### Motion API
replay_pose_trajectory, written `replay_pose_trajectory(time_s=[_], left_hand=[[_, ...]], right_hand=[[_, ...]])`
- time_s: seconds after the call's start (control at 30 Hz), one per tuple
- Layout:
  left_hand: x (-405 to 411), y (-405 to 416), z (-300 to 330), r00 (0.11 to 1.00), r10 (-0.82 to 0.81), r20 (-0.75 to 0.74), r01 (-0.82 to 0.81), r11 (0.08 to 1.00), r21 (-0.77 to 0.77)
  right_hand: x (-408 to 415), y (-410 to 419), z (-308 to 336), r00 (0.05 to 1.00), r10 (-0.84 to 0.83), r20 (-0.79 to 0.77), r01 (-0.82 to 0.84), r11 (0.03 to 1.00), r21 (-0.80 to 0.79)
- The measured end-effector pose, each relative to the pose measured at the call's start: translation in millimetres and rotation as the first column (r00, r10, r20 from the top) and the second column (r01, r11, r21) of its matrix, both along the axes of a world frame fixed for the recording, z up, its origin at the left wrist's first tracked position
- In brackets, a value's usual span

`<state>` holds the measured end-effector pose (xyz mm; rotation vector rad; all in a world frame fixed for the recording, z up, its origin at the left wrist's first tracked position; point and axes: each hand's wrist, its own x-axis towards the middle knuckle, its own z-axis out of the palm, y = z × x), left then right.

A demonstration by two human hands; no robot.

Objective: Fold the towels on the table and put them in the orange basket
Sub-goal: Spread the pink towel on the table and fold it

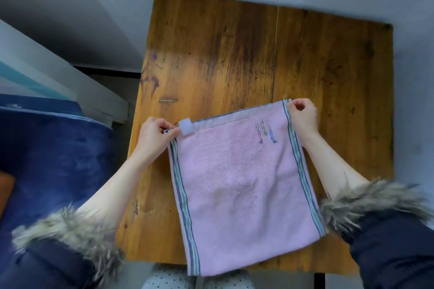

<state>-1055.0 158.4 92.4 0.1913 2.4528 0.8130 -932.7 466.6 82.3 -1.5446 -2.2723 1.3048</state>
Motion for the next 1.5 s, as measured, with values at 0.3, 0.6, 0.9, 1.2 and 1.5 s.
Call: replay_pose_trajectory(time_s=[0.3,0.6,0.9,1.2,1.5], left_hand=[[-2,-3,6,0.993,-0.097,0.07,0.1,0.994,-0.041],[-2,-12,55,0.986,0.024,0.164,-0.061,0.972,0.225],[-37,12,168,0.995,-0.054,-0.089,0.087,0.905,0.416],[-58,39,247,0.938,-0.04,-0.345,0.232,0.811,0.537],[-74,27,257,0.896,-0.019,-0.444,0.242,0.859,0.452]], right_hand=[[-5,-4,12,0.991,0.124,0.04,-0.123,0.992,-0.021],[11,1,74,0.996,0.048,-0.073,-0.06,0.982,-0.18],[36,24,198,0.838,-0.291,-0.462,0.048,0.882,-0.468],[25,43,273,0.659,-0.332,-0.675,-0.024,0.888,-0.46],[10,48,286,0.812,0.04,-0.582,-0.131,0.985,-0.114]])
